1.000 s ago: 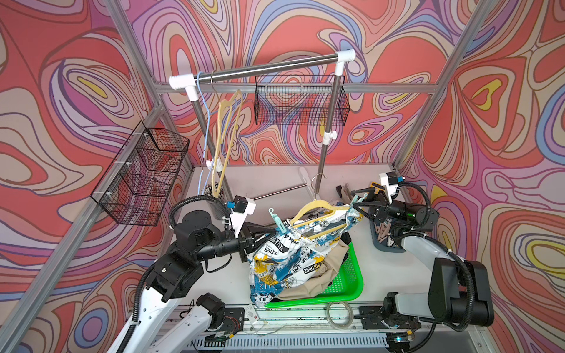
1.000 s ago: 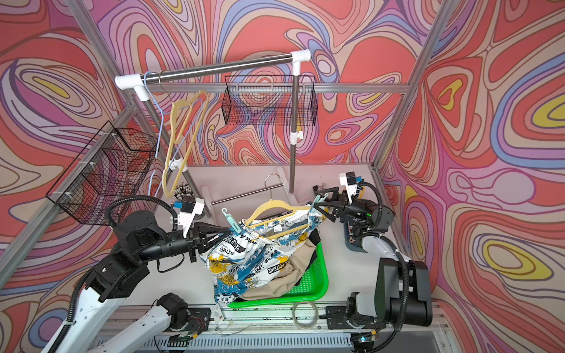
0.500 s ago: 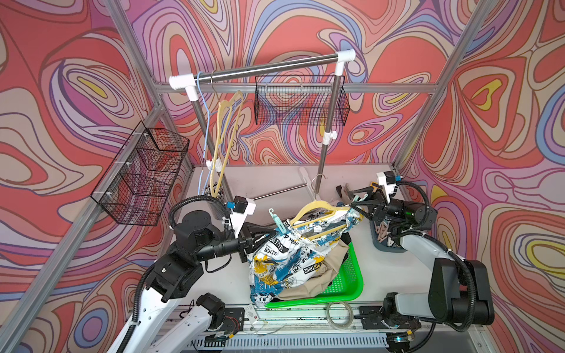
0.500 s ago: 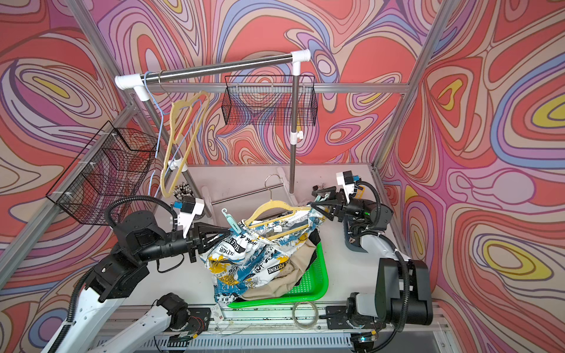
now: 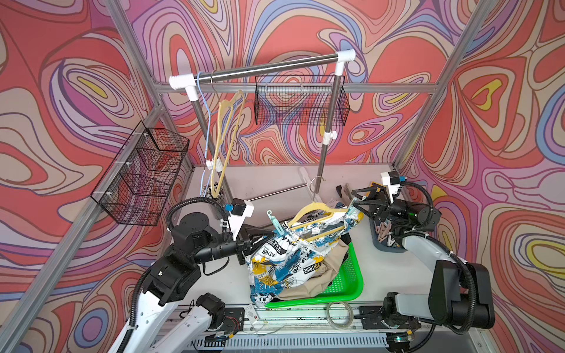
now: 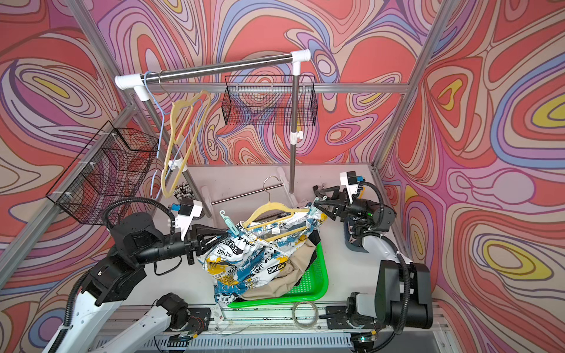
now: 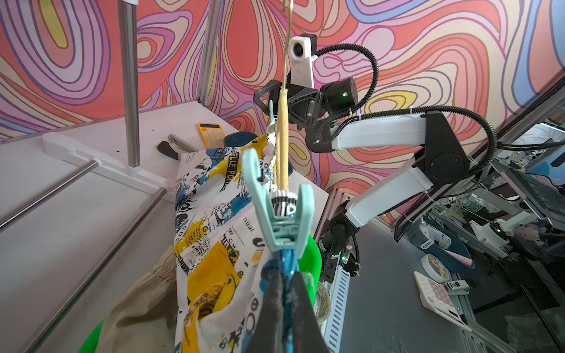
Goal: Remove the clothespins securing shorts to the hanger
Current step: Remove the clothespin from the hanger.
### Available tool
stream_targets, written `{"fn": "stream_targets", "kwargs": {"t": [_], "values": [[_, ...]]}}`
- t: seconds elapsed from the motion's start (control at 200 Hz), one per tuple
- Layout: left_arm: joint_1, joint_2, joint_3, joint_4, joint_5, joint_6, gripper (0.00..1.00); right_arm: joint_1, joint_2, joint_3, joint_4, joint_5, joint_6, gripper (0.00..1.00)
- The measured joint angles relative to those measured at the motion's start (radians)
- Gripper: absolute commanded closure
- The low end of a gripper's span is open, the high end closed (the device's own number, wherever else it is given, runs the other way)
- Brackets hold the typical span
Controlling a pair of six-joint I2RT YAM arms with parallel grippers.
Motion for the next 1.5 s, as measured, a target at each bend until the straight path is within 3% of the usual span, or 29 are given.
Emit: {"fn": "stream_targets", "kwargs": {"t": [0.446, 0.846, 1.387, 1.447, 1.497], "values": [[0.04, 0.003, 0.011, -0.002, 0.025, 0.004, 1.0, 0.0, -0.008, 0.0, 0.0, -0.006, -0.003, 0.36], [0.048, 0.012, 0.011, 0.002, 0.079, -0.008, 1.0, 0.025, -0.005, 0.001, 0.0, -0.005, -0.054, 0.43], [0.058, 0.018, 0.011, 0.0, 0.084, -0.012, 1.0, 0.047, -0.008, 0.011, 0.001, 0.0, -0.071, 0.76], [0.06, 0.018, 0.011, 0.0, 0.084, -0.012, 1.0, 0.047, -0.012, 0.011, 0.0, 0.002, -0.071, 0.77], [0.061, 0.018, 0.011, 0.0, 0.084, -0.012, 1.0, 0.047, -0.015, 0.011, 0.0, 0.003, -0.069, 0.71]]}}
